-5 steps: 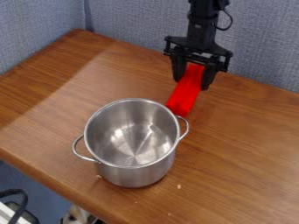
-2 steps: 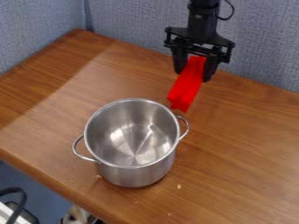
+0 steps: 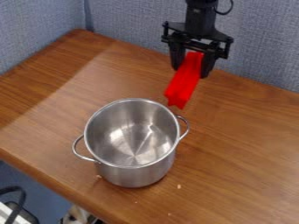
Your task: Put the red object in the metal pot
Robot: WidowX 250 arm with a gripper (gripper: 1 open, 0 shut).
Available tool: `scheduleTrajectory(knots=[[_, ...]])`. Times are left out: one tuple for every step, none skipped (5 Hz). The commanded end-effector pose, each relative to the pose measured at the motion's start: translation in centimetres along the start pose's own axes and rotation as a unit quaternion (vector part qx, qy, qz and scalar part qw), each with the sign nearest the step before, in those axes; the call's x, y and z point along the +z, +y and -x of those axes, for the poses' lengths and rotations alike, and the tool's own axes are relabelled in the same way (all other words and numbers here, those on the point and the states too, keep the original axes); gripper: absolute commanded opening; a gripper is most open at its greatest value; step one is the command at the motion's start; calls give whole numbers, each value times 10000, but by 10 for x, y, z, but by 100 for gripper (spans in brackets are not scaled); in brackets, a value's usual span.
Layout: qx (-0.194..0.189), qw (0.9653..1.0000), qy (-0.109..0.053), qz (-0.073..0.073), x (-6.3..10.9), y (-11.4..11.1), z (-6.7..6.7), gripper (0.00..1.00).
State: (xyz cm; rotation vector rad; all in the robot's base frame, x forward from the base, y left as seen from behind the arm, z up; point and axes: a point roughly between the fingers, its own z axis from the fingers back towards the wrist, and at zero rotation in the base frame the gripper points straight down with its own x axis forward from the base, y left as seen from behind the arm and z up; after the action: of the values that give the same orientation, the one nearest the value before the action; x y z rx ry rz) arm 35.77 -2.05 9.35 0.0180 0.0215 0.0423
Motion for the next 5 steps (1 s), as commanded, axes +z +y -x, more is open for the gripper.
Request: scheduleTrajectory(knots=[[-66,9990,-451,-21,39,-2,9,0],[-61,9989,-449,-112,49,3,33,0],[-94,9983,-537,-182,60,8,56,0],[-73,9980,-591,-202,64,15,81,0],[-98,9981,-571,-203,60,20,106,0]])
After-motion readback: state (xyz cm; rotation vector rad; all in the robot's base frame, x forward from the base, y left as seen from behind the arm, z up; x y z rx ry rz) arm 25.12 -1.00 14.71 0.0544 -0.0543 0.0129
